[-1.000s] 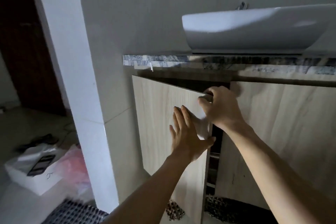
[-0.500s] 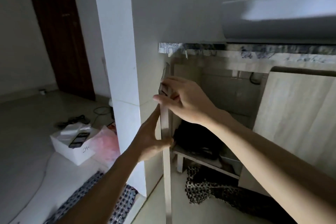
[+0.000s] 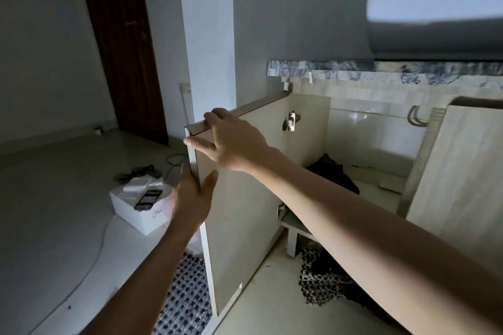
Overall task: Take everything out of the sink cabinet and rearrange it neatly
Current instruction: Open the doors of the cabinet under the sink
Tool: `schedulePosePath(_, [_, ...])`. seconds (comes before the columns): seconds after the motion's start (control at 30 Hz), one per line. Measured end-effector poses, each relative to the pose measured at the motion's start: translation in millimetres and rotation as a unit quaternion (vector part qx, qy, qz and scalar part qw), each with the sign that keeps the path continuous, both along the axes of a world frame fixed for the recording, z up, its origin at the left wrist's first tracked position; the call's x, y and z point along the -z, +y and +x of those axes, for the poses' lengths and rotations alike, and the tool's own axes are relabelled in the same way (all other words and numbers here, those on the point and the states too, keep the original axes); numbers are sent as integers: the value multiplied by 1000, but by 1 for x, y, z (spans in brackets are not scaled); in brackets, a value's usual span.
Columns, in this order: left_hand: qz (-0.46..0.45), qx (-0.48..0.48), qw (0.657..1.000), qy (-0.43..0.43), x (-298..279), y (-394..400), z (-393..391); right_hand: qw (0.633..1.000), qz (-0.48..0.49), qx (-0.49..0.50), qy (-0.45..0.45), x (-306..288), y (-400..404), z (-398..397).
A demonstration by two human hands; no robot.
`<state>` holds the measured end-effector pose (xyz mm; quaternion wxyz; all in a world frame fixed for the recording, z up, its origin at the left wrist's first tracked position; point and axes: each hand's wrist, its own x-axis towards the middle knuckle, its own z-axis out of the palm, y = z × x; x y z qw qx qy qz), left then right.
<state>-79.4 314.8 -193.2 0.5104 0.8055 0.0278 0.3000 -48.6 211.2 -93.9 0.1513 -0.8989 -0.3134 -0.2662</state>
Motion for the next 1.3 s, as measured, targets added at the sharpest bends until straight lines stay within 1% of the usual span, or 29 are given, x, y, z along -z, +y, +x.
schedulePosePath(0.1, [24,-49,998,11,-1,0,4,999,-1,-17,38,-2,-4,2])
schedulePosePath(0.17, [38,-83,996,-10,-1,-7,4,997,12,-25,67,-1,-18,2])
schedulePosePath(0.2, [41,-107,992,-51,-4,-13,-1,997,16,-31,75,1,-27,2])
schedulePosePath(0.27, [51,-145,970,-187,-7,-33,-15,996,5,-33,85,6,-50,0])
schedulePosePath(0.3, [60,-135,956,-252,-4,-48,-23,996,4,-27,88,10,-63,-1])
schedulePosePath(0.33, [67,-97,947,-300,1,-65,-29,996,11,-13,88,14,-79,-2])
schedulePosePath(0.37, [66,-40,945,-318,7,-80,-31,996,21,9,88,17,-97,-3])
schedulePosePath(0.4, [59,23,951,-301,17,-95,-27,995,31,39,88,19,-117,-5])
schedulePosePath(0.43, [56,79,960,-262,27,-107,-21,993,37,78,85,21,-138,-6])
schedulePosePath(0.53, [73,188,975,-90,51,-143,14,971,26,221,85,22,-211,-4])
schedulePosePath(0.6, [104,252,962,13,58,-171,38,946,7,313,77,21,-259,-4])
schedulePosePath(0.67, [112,318,939,71,60,-202,57,920,-11,388,60,19,-297,-7])
schedulePosePath(0.8, [95,411,897,131,55,-264,80,873,-92,478,30,16,-343,-19])
schedulePosePath(0.87, [90,446,879,140,47,-292,87,853,-131,504,38,14,-359,-22])
schedulePosePath(0.97, [101,495,849,155,30,-327,98,827,-153,537,55,7,-376,-21])
schedulePosePath(1.03, [108,521,831,161,19,-346,111,822,-146,546,62,2,-381,-17])
schedulePosePath(1.17, [119,534,823,151,-1,-378,133,818,-121,554,92,2,-387,-9])
schedulePosePath(1.23, [120,526,828,150,-6,-391,138,819,-110,554,99,3,-388,-6])
schedulePosePath(1.3, [87,514,840,152,-7,-400,141,820,-99,553,107,1,-387,-3])
